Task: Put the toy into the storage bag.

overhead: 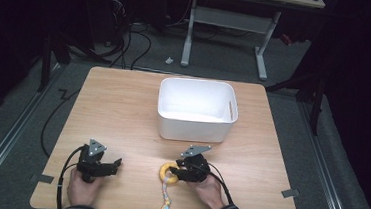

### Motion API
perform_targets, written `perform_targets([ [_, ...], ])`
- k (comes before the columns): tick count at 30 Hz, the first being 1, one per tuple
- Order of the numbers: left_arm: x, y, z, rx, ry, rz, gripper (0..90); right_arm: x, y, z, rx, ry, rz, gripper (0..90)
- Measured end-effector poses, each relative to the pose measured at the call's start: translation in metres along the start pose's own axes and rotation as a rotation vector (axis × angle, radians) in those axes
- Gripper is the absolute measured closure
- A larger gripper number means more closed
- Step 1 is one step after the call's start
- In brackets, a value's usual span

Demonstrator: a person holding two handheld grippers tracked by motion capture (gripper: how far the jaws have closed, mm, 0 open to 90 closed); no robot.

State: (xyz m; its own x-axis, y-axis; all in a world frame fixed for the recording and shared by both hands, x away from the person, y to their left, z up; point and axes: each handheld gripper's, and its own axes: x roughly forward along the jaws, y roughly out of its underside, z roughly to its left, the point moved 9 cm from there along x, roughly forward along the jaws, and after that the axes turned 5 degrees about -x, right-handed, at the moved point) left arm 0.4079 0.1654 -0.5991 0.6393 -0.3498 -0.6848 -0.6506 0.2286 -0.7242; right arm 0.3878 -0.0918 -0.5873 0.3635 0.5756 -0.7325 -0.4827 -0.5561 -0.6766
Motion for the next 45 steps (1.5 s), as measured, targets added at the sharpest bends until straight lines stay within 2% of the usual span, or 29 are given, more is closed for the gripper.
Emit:
perform_targets([
  [6, 0.0, 0.0, 0.0, 0.0, 0.0, 0.0, 14.9, 0.001, 0.0, 0.002, 0.0, -0.016, 0.004, 64.2],
  [20, 0.0, 0.0, 0.0, 0.0, 0.0, 0.0, 14.9, 0.0, 0.0, 0.001, -0.009, -0.011, 0.012, 67.3],
  [25, 0.0, 0.0, 0.0, 0.0, 0.0, 0.0, 14.9, -0.005, 0.0, -0.001, 0.0, -0.005, 0.008, 68.9],
  [45, 0.0, 0.0, 0.0, 0.0, 0.0, 0.0, 14.9, -0.026, 0.0, -0.008, -0.017, 0.03, 0.003, 70.4],
])
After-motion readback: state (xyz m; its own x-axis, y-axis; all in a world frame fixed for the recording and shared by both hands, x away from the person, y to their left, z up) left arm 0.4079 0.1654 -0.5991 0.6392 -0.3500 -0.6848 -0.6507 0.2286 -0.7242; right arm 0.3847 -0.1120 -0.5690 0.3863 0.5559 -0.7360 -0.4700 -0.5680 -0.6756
